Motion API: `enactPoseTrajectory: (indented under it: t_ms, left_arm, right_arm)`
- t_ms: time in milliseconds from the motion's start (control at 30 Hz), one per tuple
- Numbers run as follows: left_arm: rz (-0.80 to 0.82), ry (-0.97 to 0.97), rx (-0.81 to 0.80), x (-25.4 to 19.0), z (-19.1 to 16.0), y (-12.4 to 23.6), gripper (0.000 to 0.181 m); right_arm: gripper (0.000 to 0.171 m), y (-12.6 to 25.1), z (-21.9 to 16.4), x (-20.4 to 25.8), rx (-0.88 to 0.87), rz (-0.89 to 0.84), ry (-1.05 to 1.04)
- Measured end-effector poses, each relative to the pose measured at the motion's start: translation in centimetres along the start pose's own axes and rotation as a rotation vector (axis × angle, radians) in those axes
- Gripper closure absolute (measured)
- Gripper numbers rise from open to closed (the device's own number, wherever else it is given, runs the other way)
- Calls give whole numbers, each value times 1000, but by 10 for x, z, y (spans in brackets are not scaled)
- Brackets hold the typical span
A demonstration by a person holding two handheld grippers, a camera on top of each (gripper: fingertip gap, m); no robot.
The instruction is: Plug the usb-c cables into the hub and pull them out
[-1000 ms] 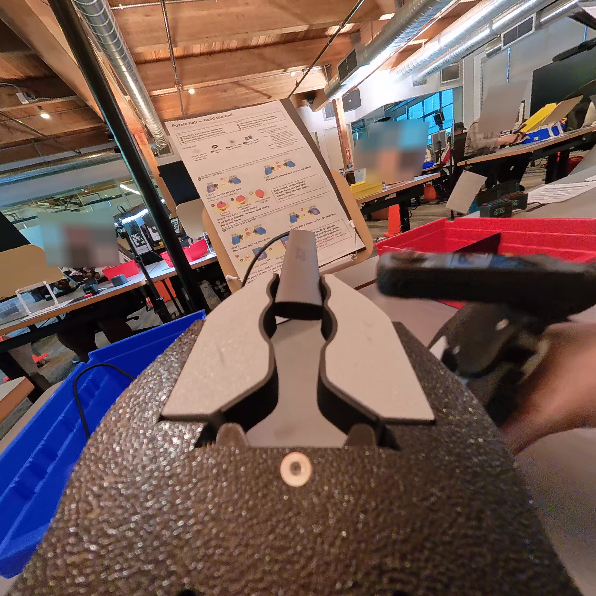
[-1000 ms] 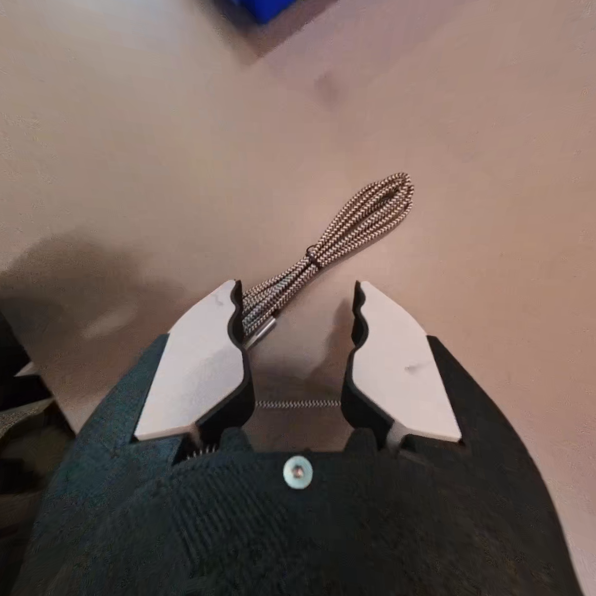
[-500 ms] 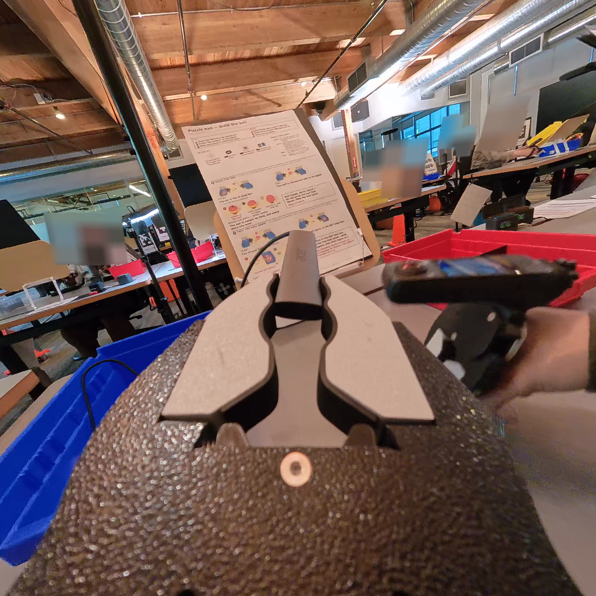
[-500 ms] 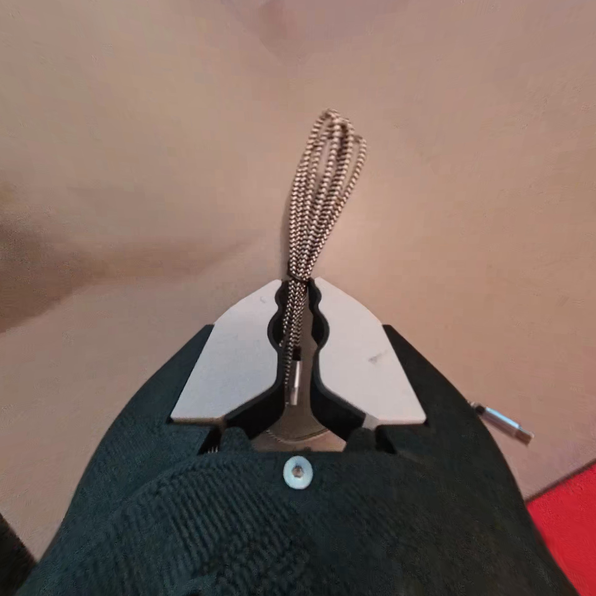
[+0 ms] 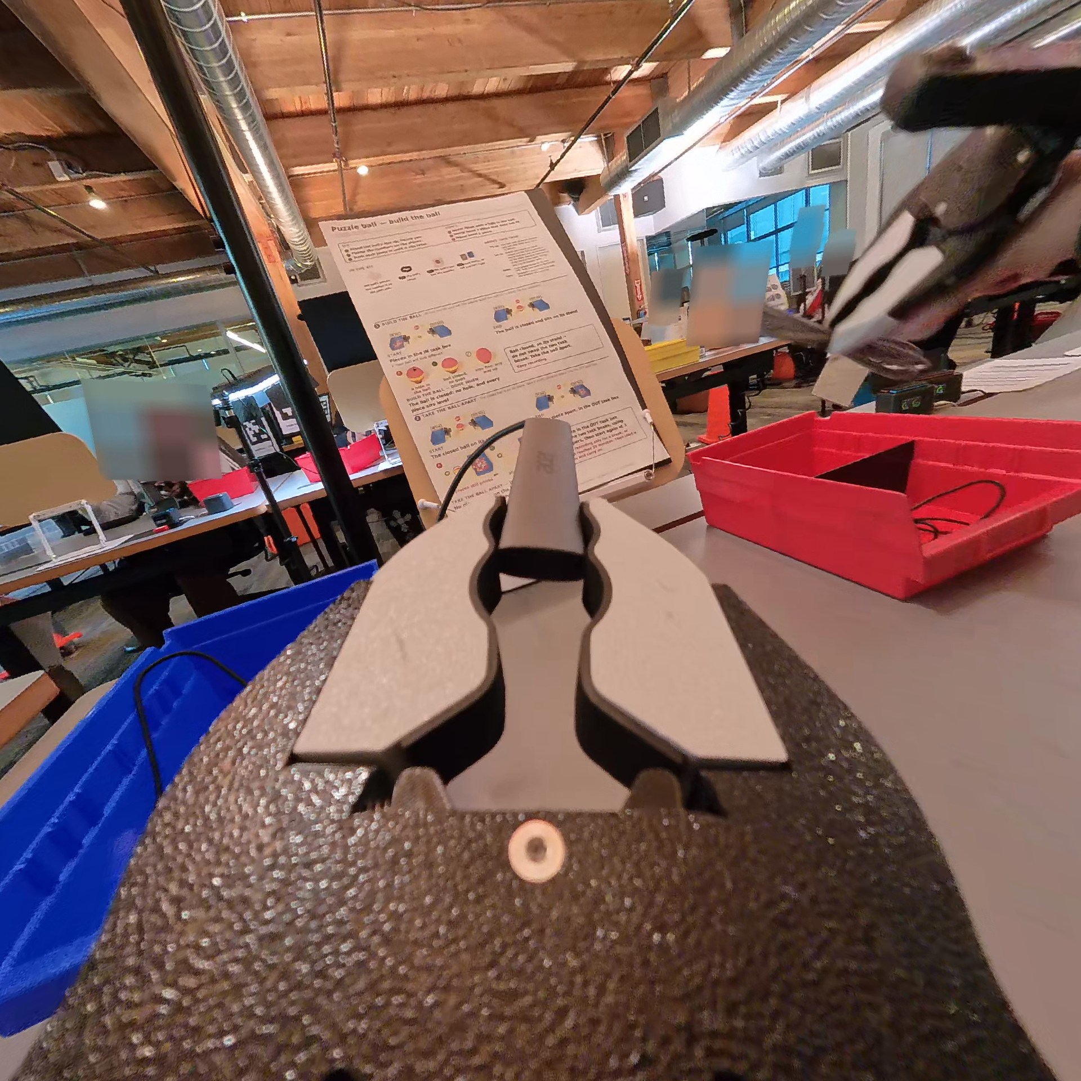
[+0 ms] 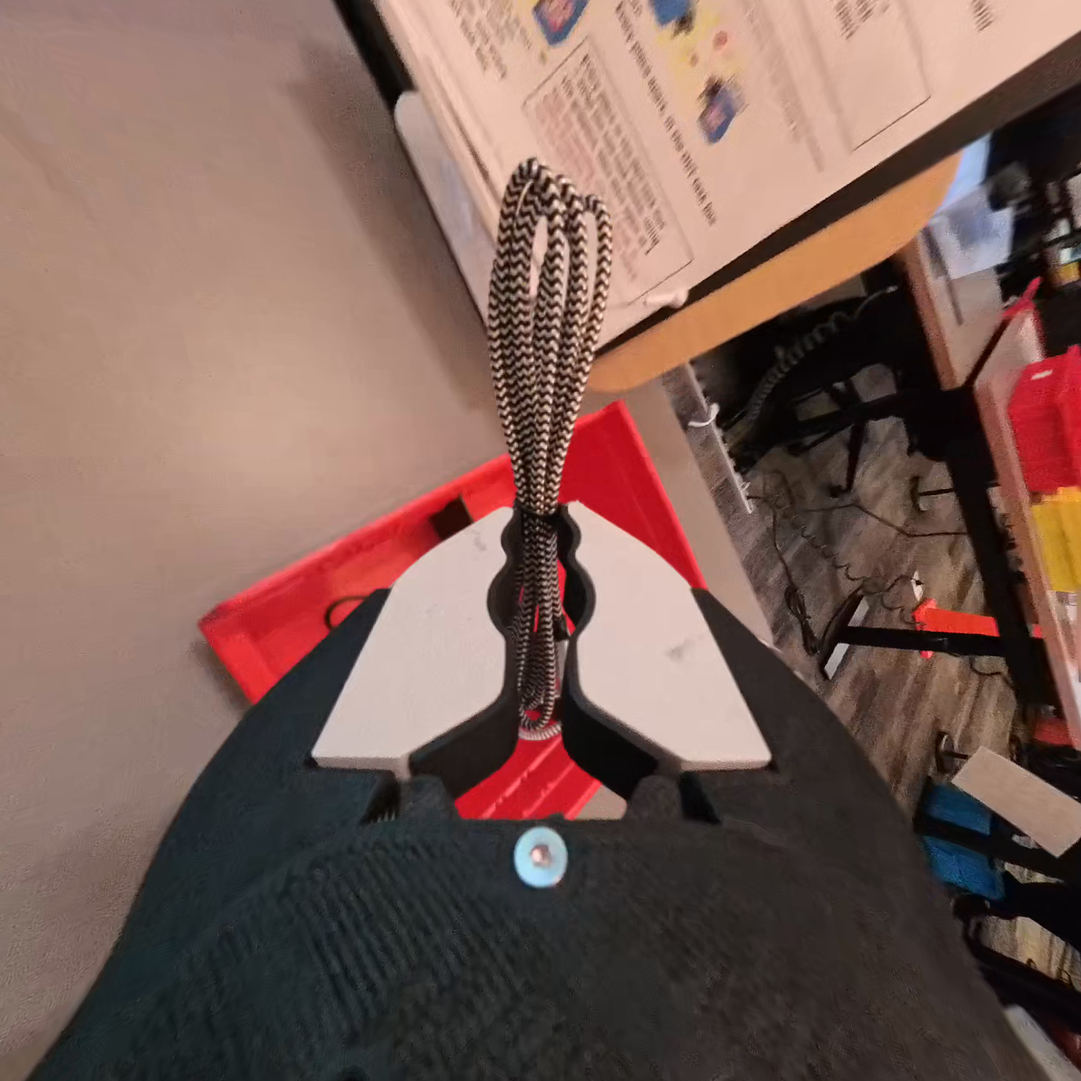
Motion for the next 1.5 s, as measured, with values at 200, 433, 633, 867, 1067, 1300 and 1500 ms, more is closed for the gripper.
enactPoseTrajectory:
  t_ms: [200,433,633,867,1067,1300,1500]
  left_arm:
    - [-3,19,9,0,-6,-1,158]
    - [-25,14,25,-8,-10,-5,158]
    - [-49,13,34,-16,-13,-7,158]
    - [-247,77,-28,-42,-9,-8,158]
    - [-587,234,-111,-63,-9,9,158]
    - [-771,306,-146,-73,-17,21,158]
    - [-814,305,-141,-78,-21,24,158]
  right_arm:
    - [160,-9,-94,32,257,195,-89]
    - [158,-45,-146,64,299,292,-173]
    - [119,-50,-133,58,238,160,-243]
    - [90,7,34,112,-485,376,-160]
    - [109,57,128,203,-916,578,152]
    - [124,49,134,244,-889,719,193]
    - [147,42,123,255,-800,776,231]
Point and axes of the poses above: each gripper's, where its closed fingertips meet, y back along the fingers, z out of its top, x = y × z across the jaws, the point moved 3 cm from there along y, back along the fingers, and after that the axes turned 6 degrees about -x, right-handed, at the moved point
